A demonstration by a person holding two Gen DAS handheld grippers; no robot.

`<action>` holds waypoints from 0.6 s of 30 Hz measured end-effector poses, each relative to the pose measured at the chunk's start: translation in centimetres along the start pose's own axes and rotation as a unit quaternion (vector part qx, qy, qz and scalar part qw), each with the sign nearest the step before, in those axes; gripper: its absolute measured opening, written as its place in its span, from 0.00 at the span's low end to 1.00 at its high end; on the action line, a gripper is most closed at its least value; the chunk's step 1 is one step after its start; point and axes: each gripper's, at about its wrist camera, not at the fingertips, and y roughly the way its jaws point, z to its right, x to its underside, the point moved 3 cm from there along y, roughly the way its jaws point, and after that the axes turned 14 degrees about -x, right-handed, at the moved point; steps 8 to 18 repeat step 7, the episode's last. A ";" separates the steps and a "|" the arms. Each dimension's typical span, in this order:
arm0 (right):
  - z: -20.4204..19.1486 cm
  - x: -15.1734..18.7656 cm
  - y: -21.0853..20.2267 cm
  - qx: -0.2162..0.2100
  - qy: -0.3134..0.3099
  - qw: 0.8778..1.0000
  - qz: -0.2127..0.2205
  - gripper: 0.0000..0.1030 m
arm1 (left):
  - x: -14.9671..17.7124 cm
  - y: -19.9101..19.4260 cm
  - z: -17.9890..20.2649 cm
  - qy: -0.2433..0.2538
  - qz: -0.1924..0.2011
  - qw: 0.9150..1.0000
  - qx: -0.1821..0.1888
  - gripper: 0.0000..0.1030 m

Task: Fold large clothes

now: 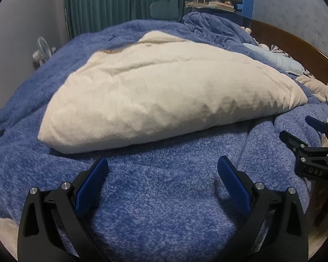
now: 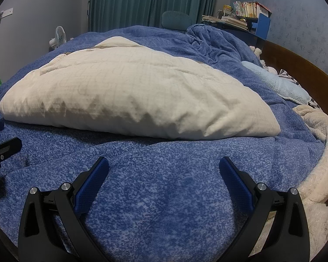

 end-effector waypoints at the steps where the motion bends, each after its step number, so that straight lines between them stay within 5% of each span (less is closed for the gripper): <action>1: 0.0 0.0 0.0 0.000 0.000 1.000 0.000 0.95 | 0.0 0.1 0.0 -0.002 -0.004 1.000 0.001 0.94; 7: 1.7 -0.5 -2.0 -0.016 0.031 0.999 0.036 0.94 | -0.7 -1.1 -0.3 -0.008 0.008 1.000 0.008 0.94; 18: 1.7 -0.5 -2.0 -0.016 0.031 0.999 0.036 0.94 | -0.7 -1.1 -0.3 -0.008 0.008 1.000 0.008 0.94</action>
